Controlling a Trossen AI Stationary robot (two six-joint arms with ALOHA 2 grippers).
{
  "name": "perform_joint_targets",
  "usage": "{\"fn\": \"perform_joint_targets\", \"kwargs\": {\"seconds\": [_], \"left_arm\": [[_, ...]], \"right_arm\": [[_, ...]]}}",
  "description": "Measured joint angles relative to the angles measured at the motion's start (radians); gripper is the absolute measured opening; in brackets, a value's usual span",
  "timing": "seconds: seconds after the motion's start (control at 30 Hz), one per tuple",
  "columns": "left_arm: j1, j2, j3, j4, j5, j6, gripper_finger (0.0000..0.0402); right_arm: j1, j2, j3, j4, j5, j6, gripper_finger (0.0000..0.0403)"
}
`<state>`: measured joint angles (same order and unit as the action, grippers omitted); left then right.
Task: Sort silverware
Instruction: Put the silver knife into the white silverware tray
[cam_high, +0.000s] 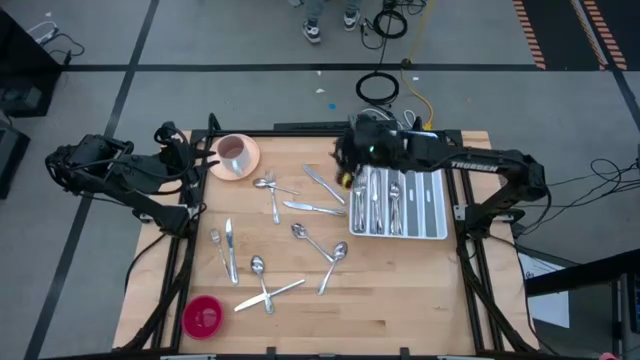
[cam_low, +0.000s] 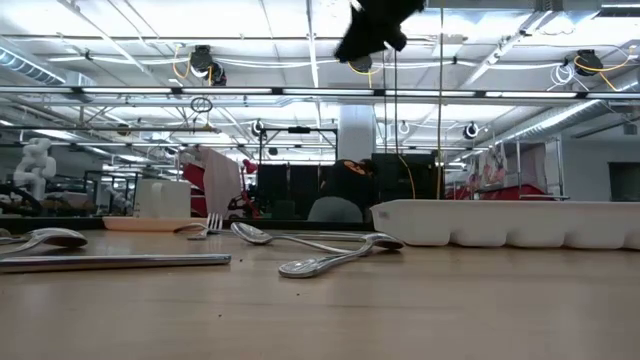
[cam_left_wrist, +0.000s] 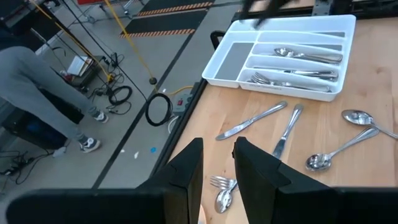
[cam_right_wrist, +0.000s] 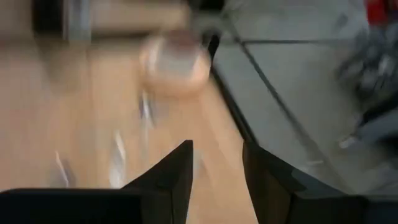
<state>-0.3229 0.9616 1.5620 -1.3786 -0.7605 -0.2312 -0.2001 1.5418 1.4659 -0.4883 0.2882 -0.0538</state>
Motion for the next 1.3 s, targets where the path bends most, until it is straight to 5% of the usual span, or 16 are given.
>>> {"fn": "perform_joint_targets", "kwargs": {"seconds": [0.1,0.27,0.7,1.07,1.3], "left_arm": [[0.0,0.0,0.0,0.0,0.0,-0.011,0.0096],[0.0,0.0,0.0,0.003,0.0,-0.036,0.0096],[0.0,0.0,0.0,0.001,0.001,-0.123,0.0096],[0.0,0.0,0.0,0.0,0.023,-0.129,0.0096],[0.0,0.0,0.0,-0.001,0.023,-0.129,0.0096]], "right_arm": [[-0.018,0.024,0.02,0.124,0.007,0.237,0.013],[-0.018,0.16,0.04,0.295,0.026,0.315,0.013],[-0.07,0.602,0.401,-0.38,-0.01,0.367,0.014],[-0.082,0.72,0.417,-0.459,-0.194,0.393,0.022],[-0.099,0.734,0.417,-0.47,-0.213,0.385,0.0233]]}}
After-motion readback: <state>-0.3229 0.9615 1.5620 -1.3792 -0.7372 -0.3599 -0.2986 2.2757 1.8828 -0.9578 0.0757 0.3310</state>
